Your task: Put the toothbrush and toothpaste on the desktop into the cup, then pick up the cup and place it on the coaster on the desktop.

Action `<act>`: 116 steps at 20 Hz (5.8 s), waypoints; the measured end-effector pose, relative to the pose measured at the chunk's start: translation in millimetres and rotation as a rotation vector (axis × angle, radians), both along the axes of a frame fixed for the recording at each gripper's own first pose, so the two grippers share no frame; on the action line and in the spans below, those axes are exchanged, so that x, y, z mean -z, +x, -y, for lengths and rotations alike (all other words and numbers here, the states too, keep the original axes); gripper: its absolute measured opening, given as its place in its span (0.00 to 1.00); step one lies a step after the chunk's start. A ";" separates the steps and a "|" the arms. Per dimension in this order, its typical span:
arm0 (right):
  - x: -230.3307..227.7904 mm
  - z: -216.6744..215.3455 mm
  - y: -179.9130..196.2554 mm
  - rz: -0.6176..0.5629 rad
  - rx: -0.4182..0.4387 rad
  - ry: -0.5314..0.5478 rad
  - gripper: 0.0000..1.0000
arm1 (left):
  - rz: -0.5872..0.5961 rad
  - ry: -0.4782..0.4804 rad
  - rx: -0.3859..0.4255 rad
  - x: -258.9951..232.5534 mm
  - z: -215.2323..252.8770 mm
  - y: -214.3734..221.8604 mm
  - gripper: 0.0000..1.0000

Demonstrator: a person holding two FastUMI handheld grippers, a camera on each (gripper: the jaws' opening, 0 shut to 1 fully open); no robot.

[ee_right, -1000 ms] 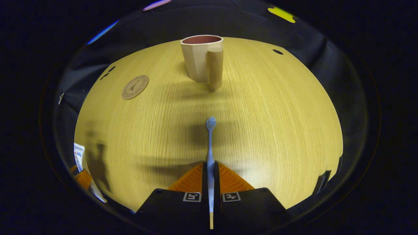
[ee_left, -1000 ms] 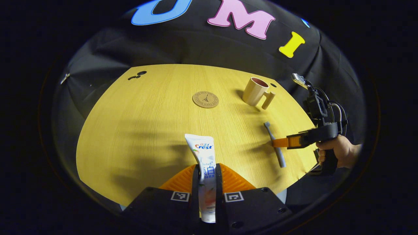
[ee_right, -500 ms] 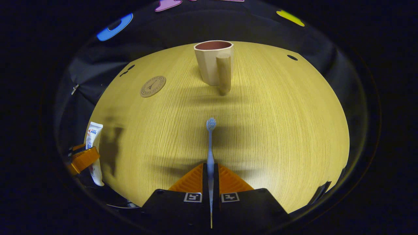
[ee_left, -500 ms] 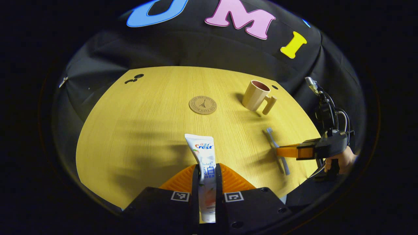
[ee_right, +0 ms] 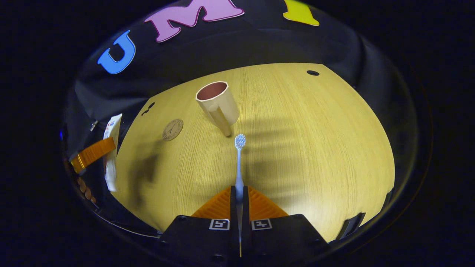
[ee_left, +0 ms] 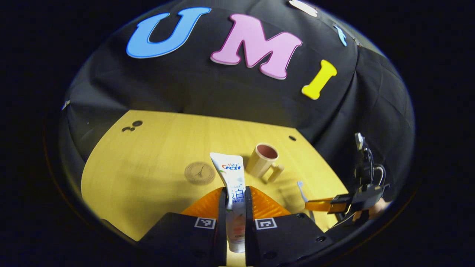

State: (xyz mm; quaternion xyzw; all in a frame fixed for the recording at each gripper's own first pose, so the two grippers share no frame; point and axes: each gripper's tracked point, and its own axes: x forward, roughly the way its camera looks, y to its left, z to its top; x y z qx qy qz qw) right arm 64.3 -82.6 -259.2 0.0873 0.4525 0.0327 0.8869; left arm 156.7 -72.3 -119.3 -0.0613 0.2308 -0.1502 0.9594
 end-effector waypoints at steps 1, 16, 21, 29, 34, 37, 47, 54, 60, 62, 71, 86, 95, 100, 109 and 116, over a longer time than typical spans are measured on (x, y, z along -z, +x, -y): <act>-3.6 3.5 1.7 0.008 -0.001 0.012 0.06 | 0.031 -0.007 0.006 -12.6 9.0 12.8 0.24; -23.5 62.2 -2.1 0.013 0.038 0.133 0.06 | 0.299 -0.088 0.158 -47.6 139.3 166.3 0.24; -9.4 72.7 -4.3 -0.013 0.059 0.155 0.06 | 0.329 -0.007 0.208 -15.9 160.2 204.1 0.24; 0.2 76.6 1.0 -0.022 0.063 0.180 0.06 | 0.338 0.132 0.237 31.0 156.1 208.2 0.34; -6.4 72.5 8.1 0.010 0.054 0.187 0.06 | 0.338 0.143 0.164 32.3 135.0 196.8 0.56; -25.0 71.9 28.2 0.072 0.032 0.173 0.06 | 0.319 0.133 0.120 21.8 117.8 170.3 0.80; -112.6 27.6 140.6 0.385 -0.047 0.236 0.06 | 0.193 0.113 0.040 26.8 75.6 42.7 0.98; -140.4 -10.7 201.7 0.536 -0.078 0.296 0.06 | 0.102 0.078 -0.030 30.6 51.1 -1.8 0.98; -146.1 -20.1 243.8 0.685 -0.048 0.302 0.06 | 0.012 0.059 -0.100 52.0 26.0 -23.6 0.98; -136.1 -22.0 257.1 0.700 -0.036 0.290 0.06 | -0.027 0.063 -0.131 66.4 14.6 -27.3 0.98; -100.1 -40.6 275.5 0.805 -0.118 0.173 0.09 | -0.113 -0.056 -0.188 107.9 5.0 -24.9 0.98; -105.9 -20.7 216.9 0.764 -0.106 0.146 0.98 | -0.139 -0.046 -0.182 114.8 11.9 -28.2 0.98; -100.4 -12.9 192.9 0.475 -0.046 0.029 0.98 | -0.155 -0.003 -0.197 108.3 -2.1 -56.8 0.98; -92.8 -31.9 185.2 0.347 -0.116 -0.001 0.98 | -0.166 -0.015 -0.214 111.7 -19.1 -66.7 0.98; -25.3 -56.1 157.1 0.014 -0.245 -0.152 0.98 | -0.212 -0.066 -0.302 121.0 -51.6 -88.0 0.98; 9.7 -54.5 160.5 -0.216 -0.207 -0.176 0.98 | -0.224 -0.105 -0.380 120.8 -78.8 -101.6 0.98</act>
